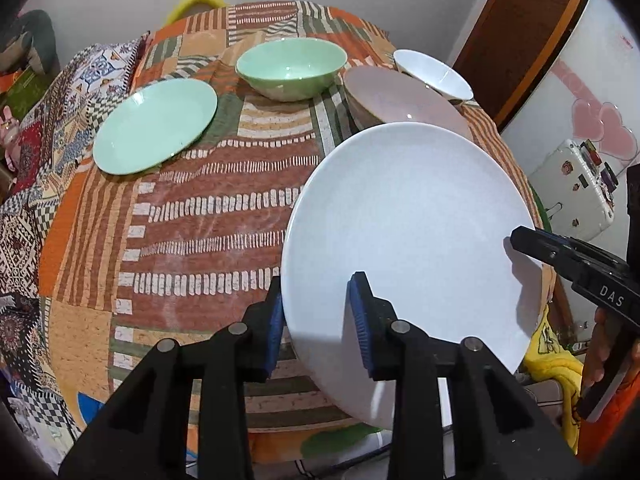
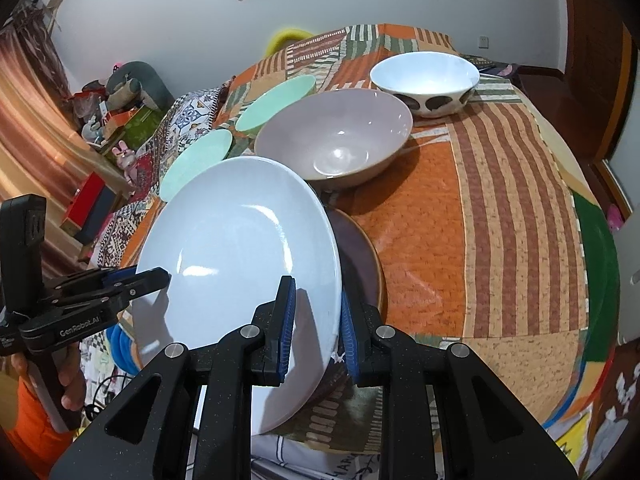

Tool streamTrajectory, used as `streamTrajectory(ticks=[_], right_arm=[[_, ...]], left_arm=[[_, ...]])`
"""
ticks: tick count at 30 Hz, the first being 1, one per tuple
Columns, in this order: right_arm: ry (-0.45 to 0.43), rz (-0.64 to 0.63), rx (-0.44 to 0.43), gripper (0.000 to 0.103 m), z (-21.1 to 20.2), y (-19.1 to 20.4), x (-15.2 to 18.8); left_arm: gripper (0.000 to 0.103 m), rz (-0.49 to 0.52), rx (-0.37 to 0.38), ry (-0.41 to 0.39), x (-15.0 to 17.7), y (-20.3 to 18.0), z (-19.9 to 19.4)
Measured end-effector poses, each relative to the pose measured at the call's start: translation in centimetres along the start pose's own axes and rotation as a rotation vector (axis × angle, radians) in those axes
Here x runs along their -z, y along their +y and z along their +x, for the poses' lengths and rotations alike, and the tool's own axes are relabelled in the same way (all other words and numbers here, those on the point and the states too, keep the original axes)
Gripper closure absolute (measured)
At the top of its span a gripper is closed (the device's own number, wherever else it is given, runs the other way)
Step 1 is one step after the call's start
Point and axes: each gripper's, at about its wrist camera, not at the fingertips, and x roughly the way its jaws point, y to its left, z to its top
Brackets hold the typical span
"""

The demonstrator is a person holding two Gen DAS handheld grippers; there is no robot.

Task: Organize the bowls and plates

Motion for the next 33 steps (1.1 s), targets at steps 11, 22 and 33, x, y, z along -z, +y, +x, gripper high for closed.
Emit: streamTrajectory(ticks=[11,22,33], right_arm=[[0.027,0.019,0.007,0.083,0.9,-0.3,0.4],[0.052,0.024,0.024,0.083,1.8,-0.6,0.4],[0.056,0.012,0.045,0.083,2.4,-0.3,0.0]], left_arm=[[0.069,-0.007,-0.005,0.036,-0.1,0.0,1.5],[0.068,-0.013,-0.007,0.059,-0.4,0.1,2.8],[0.068,-0.030,0.001,0.066,-0.9,0.4,3.7]])
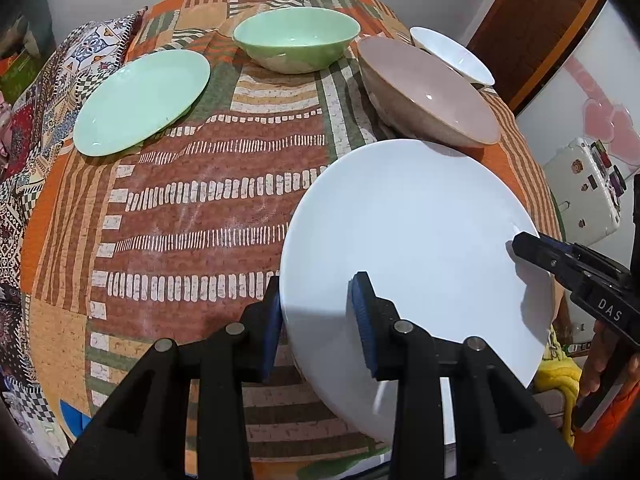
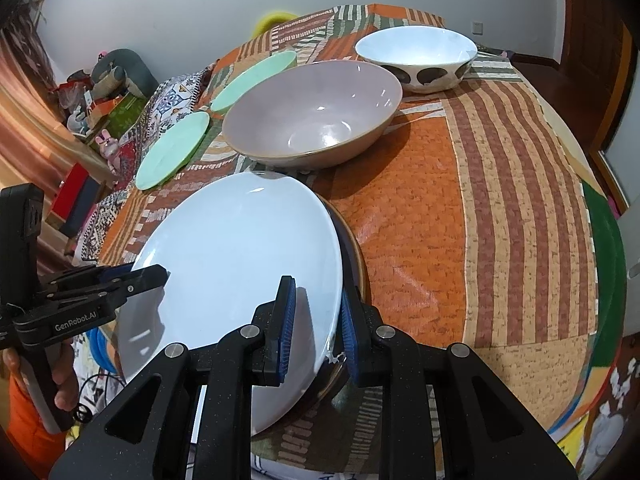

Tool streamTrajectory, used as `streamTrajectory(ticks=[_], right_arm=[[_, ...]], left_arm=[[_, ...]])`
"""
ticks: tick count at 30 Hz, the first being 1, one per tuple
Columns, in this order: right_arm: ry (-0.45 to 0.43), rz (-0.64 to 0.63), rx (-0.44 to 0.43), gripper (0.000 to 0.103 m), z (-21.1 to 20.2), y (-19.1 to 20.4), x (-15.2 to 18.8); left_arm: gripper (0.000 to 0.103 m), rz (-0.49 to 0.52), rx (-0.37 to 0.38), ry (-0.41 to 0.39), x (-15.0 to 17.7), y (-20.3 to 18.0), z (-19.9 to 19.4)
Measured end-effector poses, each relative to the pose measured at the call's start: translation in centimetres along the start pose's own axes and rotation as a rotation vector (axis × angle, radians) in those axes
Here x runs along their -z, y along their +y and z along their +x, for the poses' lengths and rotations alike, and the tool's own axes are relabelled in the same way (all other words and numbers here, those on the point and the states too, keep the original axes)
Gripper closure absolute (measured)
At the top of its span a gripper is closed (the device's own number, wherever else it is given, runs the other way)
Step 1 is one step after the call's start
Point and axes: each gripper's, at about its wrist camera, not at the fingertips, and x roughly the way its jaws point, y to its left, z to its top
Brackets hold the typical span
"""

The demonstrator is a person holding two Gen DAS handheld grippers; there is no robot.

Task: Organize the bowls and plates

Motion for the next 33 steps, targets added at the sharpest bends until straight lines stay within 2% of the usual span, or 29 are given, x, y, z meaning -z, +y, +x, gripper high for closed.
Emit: streamTrajectory(ticks=[11,22,28,31,33], right_arm=[[-0.009,-0.040,0.043,0.081,0.0,0.6,-0.2],[0.005,-0.069,0.040,0.080,-0.1,0.7,-0.4],[0.016,-0.091,0.062,0.080,-0.3,1.1,-0.4],[0.007,-0.121,0.114,0.079,-0.5,1.5,-0.3],[-0.004,-0.127,0.098,0.079,-0.8,1.4,-0.4]], left_arm=[[0.067,0.009,0.002,0.001,-0.1,-0.1,0.6],[0.067,0.005,0.027,0.005,-0.2,0.2,0.8],[0.068,0.041,-0.011,-0.012,0.0,-0.4,0.6],[0.068,0.047,-0.008,-0.019,0.1,-0.5,0.3],[0.068,0.047,-0.014,-0.026,0.1,-0.5,0.1]])
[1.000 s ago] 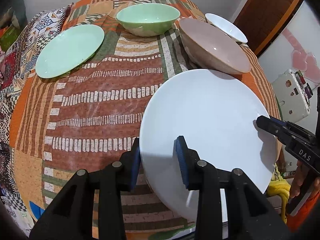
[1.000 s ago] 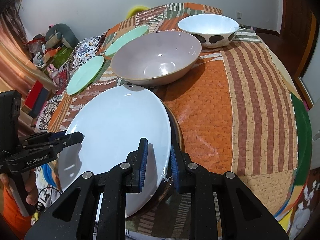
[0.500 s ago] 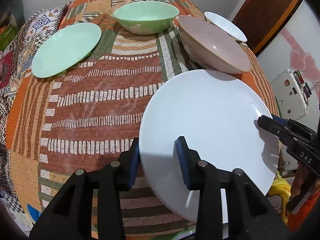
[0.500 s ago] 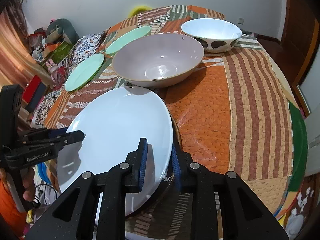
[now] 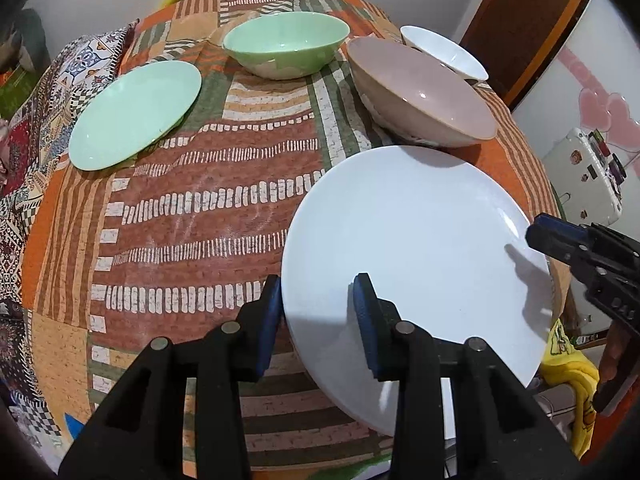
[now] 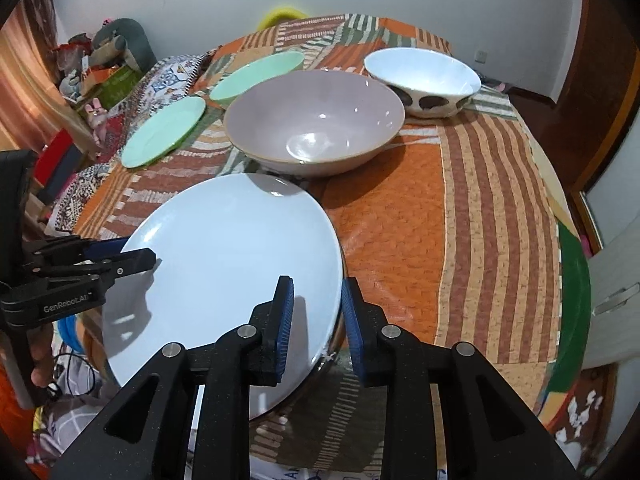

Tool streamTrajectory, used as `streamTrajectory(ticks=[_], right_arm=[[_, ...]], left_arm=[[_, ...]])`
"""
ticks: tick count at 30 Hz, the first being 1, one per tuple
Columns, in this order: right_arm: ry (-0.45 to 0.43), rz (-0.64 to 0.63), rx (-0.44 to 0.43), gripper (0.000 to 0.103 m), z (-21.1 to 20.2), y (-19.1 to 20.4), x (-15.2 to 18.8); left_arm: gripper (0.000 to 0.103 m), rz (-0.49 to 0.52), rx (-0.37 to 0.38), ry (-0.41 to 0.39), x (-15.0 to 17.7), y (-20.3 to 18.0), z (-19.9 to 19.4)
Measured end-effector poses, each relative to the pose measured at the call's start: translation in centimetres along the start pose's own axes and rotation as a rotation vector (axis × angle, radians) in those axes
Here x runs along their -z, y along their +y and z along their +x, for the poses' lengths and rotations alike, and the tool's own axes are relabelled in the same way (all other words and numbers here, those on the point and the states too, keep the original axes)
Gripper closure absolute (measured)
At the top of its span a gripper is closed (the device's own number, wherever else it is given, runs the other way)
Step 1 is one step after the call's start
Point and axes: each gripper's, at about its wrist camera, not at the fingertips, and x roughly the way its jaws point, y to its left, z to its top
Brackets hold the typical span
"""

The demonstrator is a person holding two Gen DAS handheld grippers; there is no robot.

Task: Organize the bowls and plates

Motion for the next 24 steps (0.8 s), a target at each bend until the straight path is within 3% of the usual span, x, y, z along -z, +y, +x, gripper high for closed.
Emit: streamTrajectory(ticks=[7,17,20,24], right_arm=[[-0.036,-0.018,-0.017,0.079,-1.3,0.5,-0.7],[-0.161,-0.079,-0.054,0.072,-4.1,3.8,-3.2],[-0.209,-0.092,-0.075,0.072,-5.0,4.9,-4.2],[-0.254,-0.124,-0.104,0.072,-5.7,6.7,-5.7]], left_arm=[[0.068,0.001,-0.031,-0.078,-0.1,0.5,-2.8],[0.065,-0.052,-0.102,-0.287,-0.7,3.3,-10.3],[0.054,-0.081,-0.150,-0.352,-1.0,5.0,-12.3],[0.048,-0.119,-0.204,-0.407,-1.2,7.5,-14.4]])
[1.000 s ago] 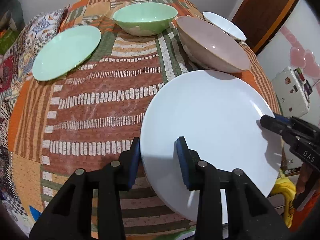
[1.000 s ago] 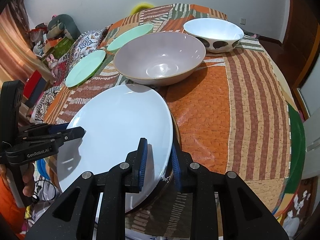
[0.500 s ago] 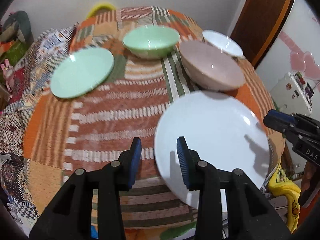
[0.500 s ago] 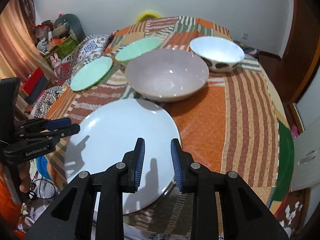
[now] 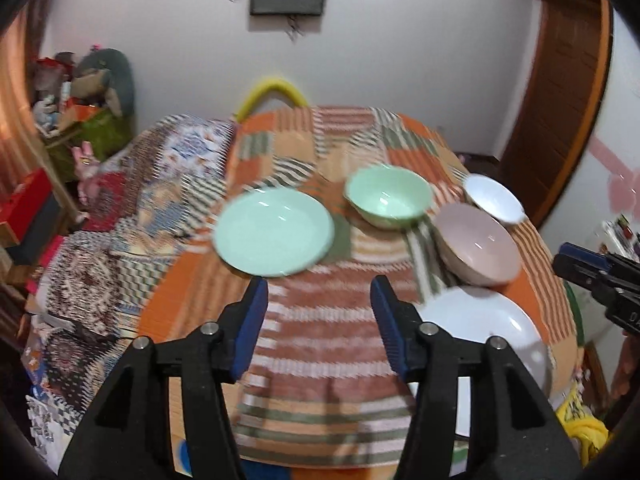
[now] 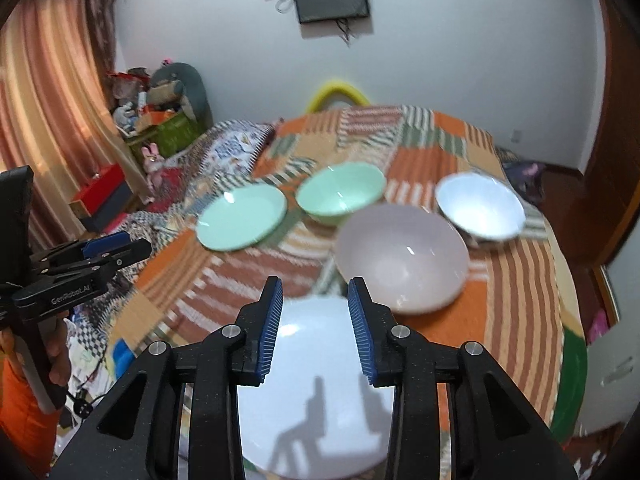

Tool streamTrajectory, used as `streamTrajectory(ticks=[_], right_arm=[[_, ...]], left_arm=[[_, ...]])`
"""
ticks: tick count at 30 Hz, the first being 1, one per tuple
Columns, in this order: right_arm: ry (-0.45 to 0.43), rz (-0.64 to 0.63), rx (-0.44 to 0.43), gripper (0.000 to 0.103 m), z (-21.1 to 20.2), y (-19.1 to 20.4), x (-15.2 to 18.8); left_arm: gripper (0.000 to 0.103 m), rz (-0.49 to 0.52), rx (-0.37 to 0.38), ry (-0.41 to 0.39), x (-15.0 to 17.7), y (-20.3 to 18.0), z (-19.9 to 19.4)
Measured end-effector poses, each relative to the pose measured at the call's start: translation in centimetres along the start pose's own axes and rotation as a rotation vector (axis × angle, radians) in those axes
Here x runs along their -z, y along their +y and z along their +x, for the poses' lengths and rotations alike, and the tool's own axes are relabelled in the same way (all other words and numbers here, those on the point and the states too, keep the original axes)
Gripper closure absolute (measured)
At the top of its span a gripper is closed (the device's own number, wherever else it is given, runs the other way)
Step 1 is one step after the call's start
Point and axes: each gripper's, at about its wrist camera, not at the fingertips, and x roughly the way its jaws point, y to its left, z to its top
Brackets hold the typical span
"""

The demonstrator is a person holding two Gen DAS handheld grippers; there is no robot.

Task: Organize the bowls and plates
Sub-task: 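Move the right gripper toward the pale green plate rim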

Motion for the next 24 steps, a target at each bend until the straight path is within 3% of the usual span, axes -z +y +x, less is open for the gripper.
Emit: streamTrajectory(ticks=[9,13,16,24], right_arm=[[-0.012,-0.049,-0.077,0.048,3.1,3.2,-3.4],[0.025,-0.050,-0.101,0.046,6.1,4.2,-4.4],[0.060,-0.049,-0.114,0.046,8.2,4.6,-4.7],[0.143,-0.062,-0.110,0.046,13.6,5.2,-5.7]], left_arm=[[0.043,-0.077,-0.083,-0.020,-2.1,6.3,0.8],[0.042,-0.108,-0.108,0.002,-2.8,9.0,3.2],[0.034,-0.116,-0.133,0.022,-3.1,10.5,5.3],[0.034,-0.133,-0.108,0.091,-3.6,13.7,11.7]])
